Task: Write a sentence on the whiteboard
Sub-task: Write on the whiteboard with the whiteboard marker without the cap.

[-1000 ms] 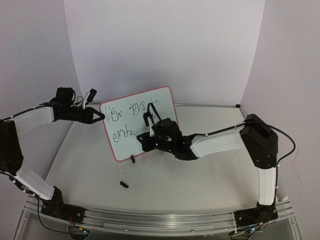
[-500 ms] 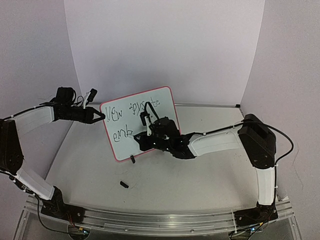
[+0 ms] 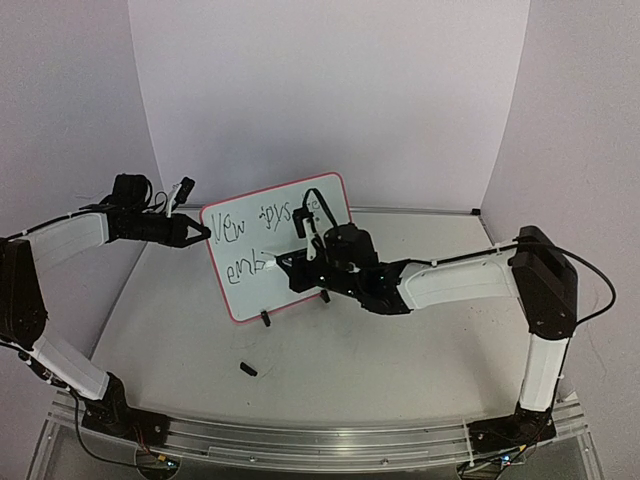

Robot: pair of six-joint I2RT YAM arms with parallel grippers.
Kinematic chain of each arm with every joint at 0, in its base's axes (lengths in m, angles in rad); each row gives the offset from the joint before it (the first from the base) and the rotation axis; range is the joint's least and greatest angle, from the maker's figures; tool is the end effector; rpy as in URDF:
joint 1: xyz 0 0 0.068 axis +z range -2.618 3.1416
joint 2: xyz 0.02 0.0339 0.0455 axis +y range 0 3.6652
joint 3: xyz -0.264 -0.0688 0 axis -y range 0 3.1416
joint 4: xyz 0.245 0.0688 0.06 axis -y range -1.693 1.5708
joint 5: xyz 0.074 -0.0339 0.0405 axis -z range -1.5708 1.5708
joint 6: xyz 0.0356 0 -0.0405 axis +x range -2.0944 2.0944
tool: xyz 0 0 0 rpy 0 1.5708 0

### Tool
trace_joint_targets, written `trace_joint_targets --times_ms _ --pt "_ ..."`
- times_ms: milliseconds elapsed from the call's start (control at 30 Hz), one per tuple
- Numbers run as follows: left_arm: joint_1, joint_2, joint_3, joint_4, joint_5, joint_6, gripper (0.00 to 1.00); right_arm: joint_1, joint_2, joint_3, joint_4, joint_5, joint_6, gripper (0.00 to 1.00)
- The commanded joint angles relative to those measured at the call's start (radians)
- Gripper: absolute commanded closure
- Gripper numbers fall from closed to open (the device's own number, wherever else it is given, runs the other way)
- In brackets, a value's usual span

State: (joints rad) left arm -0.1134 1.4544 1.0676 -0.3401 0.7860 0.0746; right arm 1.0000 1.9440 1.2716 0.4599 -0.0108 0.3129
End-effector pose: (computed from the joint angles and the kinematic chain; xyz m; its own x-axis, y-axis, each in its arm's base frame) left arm 0.3081 -0.0604 0.2730 -0.6133 0.1229 -0.7802 0.6528 0.6349 -0.4132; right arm 0.2441 0.3809 0.2306 -0.3692 -0.0053 -0.9293 -0.7709 0.5602 0.3031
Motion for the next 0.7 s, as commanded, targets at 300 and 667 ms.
trace_joint_targets --times_ms 300,667 --pt "-0.013 0.028 0.008 -0.067 -0.088 0.026 1.00 0.005 0.071 0.131 -0.052 0.073 -0.035 1.00" --pt "-0.015 0.026 0.008 -0.068 -0.088 0.027 1.00 0.003 0.108 0.159 -0.087 0.097 -0.026 1.00"
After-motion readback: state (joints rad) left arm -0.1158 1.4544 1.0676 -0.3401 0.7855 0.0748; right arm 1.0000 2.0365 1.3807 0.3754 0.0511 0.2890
